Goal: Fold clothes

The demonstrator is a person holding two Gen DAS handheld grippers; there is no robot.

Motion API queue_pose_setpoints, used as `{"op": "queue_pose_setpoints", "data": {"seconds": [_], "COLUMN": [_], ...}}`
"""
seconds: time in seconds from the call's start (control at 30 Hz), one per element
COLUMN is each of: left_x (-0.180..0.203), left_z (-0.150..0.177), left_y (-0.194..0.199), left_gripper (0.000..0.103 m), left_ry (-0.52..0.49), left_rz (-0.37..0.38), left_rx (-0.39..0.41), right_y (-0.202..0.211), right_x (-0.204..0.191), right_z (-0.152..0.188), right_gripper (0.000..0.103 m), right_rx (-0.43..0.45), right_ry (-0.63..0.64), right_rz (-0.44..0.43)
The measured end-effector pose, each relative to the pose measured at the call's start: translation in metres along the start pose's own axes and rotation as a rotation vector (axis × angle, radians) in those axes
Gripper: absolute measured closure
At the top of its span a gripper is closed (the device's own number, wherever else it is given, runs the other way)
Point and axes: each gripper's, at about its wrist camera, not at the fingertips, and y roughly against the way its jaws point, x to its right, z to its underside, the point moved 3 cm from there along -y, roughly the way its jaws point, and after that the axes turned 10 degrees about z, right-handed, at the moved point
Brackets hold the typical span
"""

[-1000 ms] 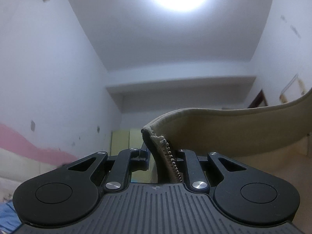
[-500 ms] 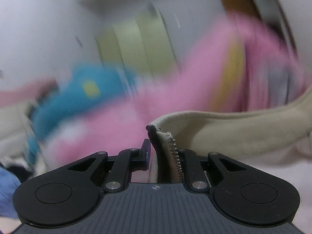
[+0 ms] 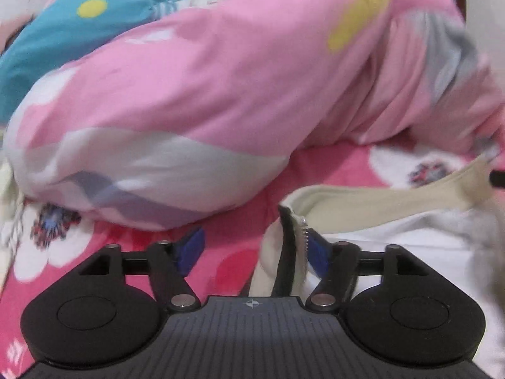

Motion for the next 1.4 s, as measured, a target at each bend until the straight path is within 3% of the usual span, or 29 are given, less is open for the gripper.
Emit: {"op": "queue_pose_setpoints", "data": {"seconds": [0.2,0.33,0.47,0.67,0.73,0.83,0.97,1.17,1.3,1.4], "left_x": [-0.015,-0.034,-0.053,-0.068,-0.073,-0.083,-0.095,-0.122,-0.136,-0.142], "left_z": [0.014,0.047,0.094,0.176,0.200,0.228,0.244,0.250,0.256,0.263], "left_y": [0.096,0.169,0.214,0.241,0.245,0.250,0.266,0.297,0.302,0.300], "left_gripper": [0.027,0.027,0.026,0.026,0.026,0.026,0.027,0.026,0.026,0.026], "left_ry": [0.133,0.207,0.260,0.267,0.281,0.330,0.316,0.322,0.353,0.388], "left_rz": [0.155,0.191,0.204,0.173,0.150,0.137,0.061,-0.002,-0.005,-0.003], "left_rx": [0.065,0.100,0.113,0.047,0.032,0.024,0.048,0.109,0.120,0.121], "right_y": [0.098,0.175,0.237,0.277,0.284,0.288,0.280,0.298,0.310,0.308], "right_x": [0.030,0.047,0.042,-0.012,-0.036,-0.078,-0.135,-0.200,-0.227,-0.245], "right_z": [-0.006,0.011,0.040,0.100,0.122,0.151,0.182,0.216,0.242,0.266], "right_gripper": [0.031,0.028,0.025,0.025,0.025,0.025,0.025,0.025,0.027,0.037], "right_rx": [-0.009,0.002,-0.017,-0.208,-0.245,-0.271,-0.329,-0.191,-0.170,-0.160], "right_ry": [-0.233,-0.326,-0.303,-0.234,-0.187,-0.048,0.096,0.438,0.561,0.684], "right_rz": [-0.159,-0.379,-0.565,-0.771,-0.788,-0.736,-0.679,-0.560,-0.613,-0.569]}}
